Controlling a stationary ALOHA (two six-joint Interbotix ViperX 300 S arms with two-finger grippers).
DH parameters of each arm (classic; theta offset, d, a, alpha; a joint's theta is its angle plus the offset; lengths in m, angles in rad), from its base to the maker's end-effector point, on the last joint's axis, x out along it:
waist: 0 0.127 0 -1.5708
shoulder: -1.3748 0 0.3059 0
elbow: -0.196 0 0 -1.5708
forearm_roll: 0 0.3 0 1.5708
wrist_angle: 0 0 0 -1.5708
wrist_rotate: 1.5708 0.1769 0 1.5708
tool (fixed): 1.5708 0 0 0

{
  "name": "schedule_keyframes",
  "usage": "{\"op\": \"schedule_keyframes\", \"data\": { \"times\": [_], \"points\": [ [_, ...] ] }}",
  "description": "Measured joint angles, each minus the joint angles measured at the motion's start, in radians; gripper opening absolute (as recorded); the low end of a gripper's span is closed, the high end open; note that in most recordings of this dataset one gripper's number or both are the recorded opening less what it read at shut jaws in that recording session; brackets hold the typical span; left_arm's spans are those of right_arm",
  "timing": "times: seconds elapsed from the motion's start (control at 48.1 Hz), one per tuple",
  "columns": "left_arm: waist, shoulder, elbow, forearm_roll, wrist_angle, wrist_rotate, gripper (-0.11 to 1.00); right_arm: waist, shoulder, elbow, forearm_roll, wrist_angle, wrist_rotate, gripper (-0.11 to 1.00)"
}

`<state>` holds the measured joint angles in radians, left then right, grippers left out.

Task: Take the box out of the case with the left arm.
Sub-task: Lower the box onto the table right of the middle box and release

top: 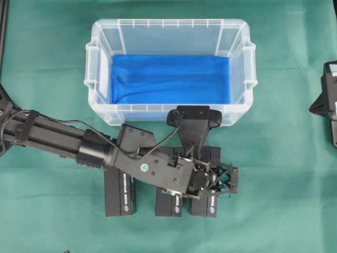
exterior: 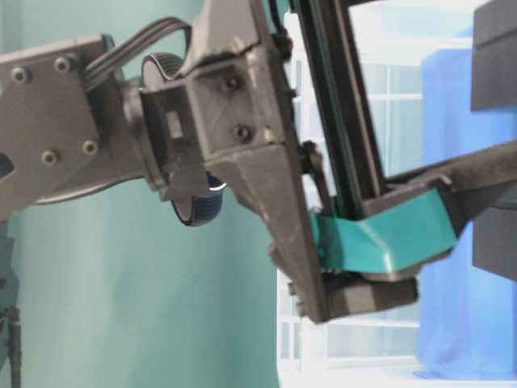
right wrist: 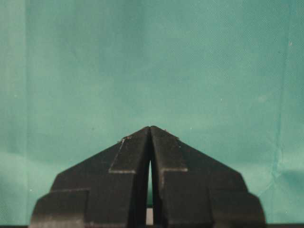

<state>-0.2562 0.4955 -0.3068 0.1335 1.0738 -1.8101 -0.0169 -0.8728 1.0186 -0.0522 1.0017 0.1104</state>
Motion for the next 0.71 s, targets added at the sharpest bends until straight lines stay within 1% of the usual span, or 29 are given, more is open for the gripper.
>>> {"op": "schedule_keyframes", "data": {
  "times": [0.145,0.332,0.623,0.706],
  "points": [
    [0.002,-0.005,-0.009,0.000,0.014,0.000,0.92,0.000,0.000,-0.002,0.000,0.000,0.000,0.00],
    [0.008,-0.048,-0.064,0.000,0.089,0.011,0.91,0.000,0.000,-0.002,0.000,0.000,0.000,0.00],
    [0.015,-0.055,-0.229,0.002,0.178,0.069,0.91,0.000,0.000,-0.002,0.000,0.000,-0.002,0.00],
    [0.018,-0.057,-0.264,0.000,0.212,0.077,0.91,0.000,0.000,-0.002,0.002,0.002,-0.002,0.00]
  ]
}}
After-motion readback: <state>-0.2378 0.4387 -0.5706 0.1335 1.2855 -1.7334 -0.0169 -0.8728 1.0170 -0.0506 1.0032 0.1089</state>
